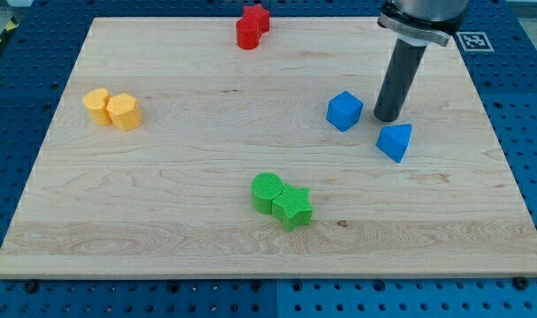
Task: Slide blue triangle to blue cube
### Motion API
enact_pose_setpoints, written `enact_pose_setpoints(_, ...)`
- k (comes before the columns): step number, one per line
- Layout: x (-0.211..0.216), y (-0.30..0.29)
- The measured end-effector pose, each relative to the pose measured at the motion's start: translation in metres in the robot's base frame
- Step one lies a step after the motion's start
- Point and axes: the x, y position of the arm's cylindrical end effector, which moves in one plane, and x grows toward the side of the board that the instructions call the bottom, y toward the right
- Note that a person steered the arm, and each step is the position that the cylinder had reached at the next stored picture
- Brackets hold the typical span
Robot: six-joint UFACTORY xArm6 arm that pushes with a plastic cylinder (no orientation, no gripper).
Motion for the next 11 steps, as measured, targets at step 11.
enact_pose_setpoints(11, 0.037, 0.014)
